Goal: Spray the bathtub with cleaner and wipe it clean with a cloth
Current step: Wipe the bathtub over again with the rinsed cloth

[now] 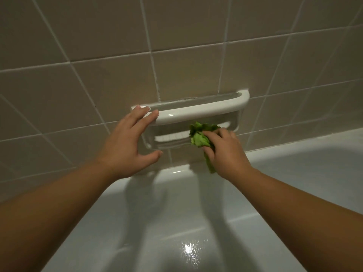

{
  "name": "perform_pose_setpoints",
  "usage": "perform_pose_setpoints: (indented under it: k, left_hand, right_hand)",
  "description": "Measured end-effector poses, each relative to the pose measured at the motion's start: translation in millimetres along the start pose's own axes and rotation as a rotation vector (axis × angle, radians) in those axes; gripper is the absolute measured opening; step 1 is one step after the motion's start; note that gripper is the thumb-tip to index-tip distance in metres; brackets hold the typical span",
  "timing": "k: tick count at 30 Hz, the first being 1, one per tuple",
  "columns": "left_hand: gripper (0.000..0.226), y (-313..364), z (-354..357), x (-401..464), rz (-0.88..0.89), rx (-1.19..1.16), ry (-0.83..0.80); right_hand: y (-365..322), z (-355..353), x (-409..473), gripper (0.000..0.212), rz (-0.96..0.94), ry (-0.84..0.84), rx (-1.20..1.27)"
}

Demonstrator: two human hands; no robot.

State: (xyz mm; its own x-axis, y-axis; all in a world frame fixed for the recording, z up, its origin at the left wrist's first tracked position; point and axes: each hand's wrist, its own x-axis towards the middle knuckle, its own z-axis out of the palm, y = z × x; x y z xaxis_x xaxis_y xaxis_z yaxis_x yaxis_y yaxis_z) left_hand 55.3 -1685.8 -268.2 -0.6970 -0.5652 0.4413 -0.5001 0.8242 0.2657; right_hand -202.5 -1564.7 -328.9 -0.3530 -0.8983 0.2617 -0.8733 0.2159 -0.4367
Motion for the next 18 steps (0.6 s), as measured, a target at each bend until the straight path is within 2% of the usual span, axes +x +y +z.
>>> perform_pose_setpoints:
  k: [4,9,12,14,18]
  left_hand:
    - [0.092,17,-2,-15,-0.115,0.004,-0.007]
    - [0.094,36,-11,-50,-0.337,-0.111,-0.161]
    - [0.092,27,-22,-59,-0.407,-0.080,-0.205]
    - [0.093,17,-34,-56,-0.444,-0.032,-0.183]
    - [0.103,-5,-60,-40,-0.458,0.205,-0.163]
  right_hand:
    - [-6,-8,-35,0.050,0.006,0.182,0.166]
    - [-33,-24,-42,0.048,-0.046,0.336,0.180]
    - [-51,-39,-26,0.050,-0.072,0.441,0.174]
    - [-67,-44,-12,0.051,-0.121,0.444,0.156]
    - [-106,-29,13,0.055,-0.189,0.287,-0.003]
